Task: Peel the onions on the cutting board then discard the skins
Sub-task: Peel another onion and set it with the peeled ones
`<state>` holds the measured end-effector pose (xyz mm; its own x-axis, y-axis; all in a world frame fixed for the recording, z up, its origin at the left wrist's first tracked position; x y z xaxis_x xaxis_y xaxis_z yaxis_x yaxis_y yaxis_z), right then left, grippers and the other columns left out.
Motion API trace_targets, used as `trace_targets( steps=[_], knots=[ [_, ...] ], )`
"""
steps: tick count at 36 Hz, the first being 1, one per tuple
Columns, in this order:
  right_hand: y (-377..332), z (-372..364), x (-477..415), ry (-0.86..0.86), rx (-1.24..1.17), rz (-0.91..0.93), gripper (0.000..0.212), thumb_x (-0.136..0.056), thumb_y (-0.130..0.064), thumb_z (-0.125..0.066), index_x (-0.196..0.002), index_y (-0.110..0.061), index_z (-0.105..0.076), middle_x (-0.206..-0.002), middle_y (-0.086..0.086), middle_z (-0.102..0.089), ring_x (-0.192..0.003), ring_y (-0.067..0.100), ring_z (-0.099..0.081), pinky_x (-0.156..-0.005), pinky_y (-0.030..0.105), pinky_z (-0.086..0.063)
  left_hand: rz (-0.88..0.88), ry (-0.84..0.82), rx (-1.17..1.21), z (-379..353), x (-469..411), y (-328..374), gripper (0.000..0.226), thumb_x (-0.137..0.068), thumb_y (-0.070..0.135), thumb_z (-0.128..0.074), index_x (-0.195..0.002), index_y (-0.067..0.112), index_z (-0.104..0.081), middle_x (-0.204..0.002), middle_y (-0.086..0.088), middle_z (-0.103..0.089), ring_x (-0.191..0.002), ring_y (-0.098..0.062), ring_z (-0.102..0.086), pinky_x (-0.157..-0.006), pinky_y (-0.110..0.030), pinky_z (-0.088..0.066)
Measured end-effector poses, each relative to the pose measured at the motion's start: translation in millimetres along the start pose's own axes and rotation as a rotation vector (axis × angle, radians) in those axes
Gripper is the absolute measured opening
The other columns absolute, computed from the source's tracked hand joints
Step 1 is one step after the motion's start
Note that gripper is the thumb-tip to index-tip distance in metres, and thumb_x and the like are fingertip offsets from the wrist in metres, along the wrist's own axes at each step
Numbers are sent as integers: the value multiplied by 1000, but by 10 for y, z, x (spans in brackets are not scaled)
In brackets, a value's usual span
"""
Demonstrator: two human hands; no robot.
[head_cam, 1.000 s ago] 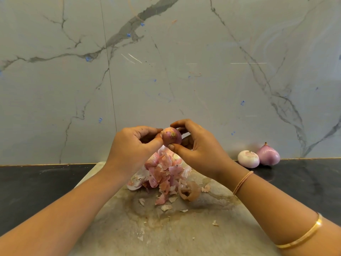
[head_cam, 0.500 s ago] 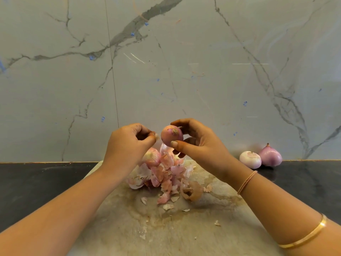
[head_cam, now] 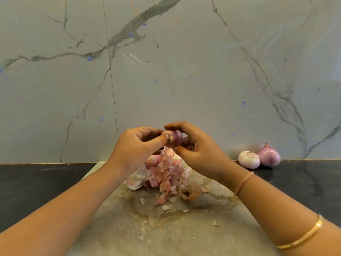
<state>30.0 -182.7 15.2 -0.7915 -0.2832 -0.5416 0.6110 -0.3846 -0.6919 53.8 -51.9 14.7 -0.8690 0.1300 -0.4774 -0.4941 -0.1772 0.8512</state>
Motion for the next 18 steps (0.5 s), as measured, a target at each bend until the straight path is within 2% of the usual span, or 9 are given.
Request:
trace_targets(
  steps=[2, 5, 7, 11, 16, 18],
  knots=[
    [-5, -1, -1, 0, 42, 15, 40, -93, -4, -59, -120, -32, -53, -118, 1, -59, -89, 10, -64, -77, 14, -52, 32, -3, 39, 4, -11, -22, 6, -83, 16, -69, -88, 16, -73, -78, -4, -74, -77, -18, -71, -69, -23, -58],
    [2, 1, -7, -2, 8, 16, 42, -92, -2, -60, -119, -34, -53, -119, 2, -61, -90, 17, -67, -82, 21, -56, 38, -6, 75, 19, -21, -31, 6, -84, 12, -68, -87, 14, -73, -81, -8, -74, -79, -20, -71, -72, -23, -58],
    [9, 15, -10, -2, -31, 6, 42, -92, -2, -60, -120, -33, -53, -115, 3, -63, -87, 23, -67, -82, 28, -57, 28, -6, 78, 31, -25, -23, 8, -85, 10, -67, -89, 13, -73, -81, -9, -74, -78, -20, -71, -71, -23, -58],
    [24, 33, -11, 3, -106, -13, 43, -92, 1, -58, -120, -31, -54, -109, -3, -62, -89, 30, -64, -80, 29, -58, 6, 32, 55, 76, -39, -15, 15, -87, 3, -63, -85, 13, -73, -72, -6, -73, -69, -15, -71, -63, -18, -56],
    [51, 29, -12, 19, -105, -30, 42, -92, 0, -58, -124, -28, -54, -104, 3, -65, -86, 32, -63, -80, 36, -58, -26, 23, 50, 60, -14, 21, 13, -86, 8, -64, -86, 17, -74, -75, -4, -74, -72, -14, -71, -67, -21, -57],
    [54, 36, -11, 21, -99, -31, 41, -93, -3, -58, -125, -27, -54, -103, 3, -65, -78, 25, -63, -76, 32, -58, -62, -16, 26, 6, 16, 64, 9, -82, 17, -69, -88, 23, -73, -78, 2, -75, -75, -10, -71, -67, -18, -56]
  ],
)
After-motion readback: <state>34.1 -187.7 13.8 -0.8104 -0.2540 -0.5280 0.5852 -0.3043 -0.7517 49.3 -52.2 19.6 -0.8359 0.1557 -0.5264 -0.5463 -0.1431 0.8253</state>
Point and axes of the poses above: each hand's wrist, its own x-axis away from the middle knuckle, its own z-axis out of the back of the hand, y = z × x, the point moved 8 cm from there along -x, towards the middle knuckle
